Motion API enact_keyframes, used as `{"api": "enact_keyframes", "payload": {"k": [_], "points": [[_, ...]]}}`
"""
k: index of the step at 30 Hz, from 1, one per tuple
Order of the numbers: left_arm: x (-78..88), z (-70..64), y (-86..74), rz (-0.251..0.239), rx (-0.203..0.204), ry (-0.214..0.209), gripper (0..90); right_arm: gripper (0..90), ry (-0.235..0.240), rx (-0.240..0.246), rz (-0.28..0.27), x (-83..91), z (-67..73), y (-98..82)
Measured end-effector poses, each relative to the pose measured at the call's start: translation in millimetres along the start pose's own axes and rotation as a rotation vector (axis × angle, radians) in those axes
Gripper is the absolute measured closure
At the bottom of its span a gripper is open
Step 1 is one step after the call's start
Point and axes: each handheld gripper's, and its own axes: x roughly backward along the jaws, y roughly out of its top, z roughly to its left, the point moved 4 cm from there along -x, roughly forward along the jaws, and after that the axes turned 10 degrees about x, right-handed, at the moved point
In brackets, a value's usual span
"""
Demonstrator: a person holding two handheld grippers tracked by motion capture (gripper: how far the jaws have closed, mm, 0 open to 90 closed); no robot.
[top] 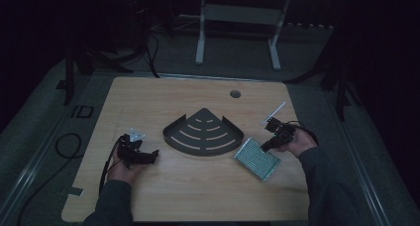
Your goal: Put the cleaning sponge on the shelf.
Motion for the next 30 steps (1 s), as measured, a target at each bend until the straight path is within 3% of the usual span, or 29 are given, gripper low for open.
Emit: {"api": "enact_keyframes", "payload": {"k": [30], "points": [[0.1, 0.1, 0.0, 0.002, -0.001, 0.0, 3.7, 89.6, -0.024, 0.023, -0.04, 22.7, -6.3, 30.7]]}}
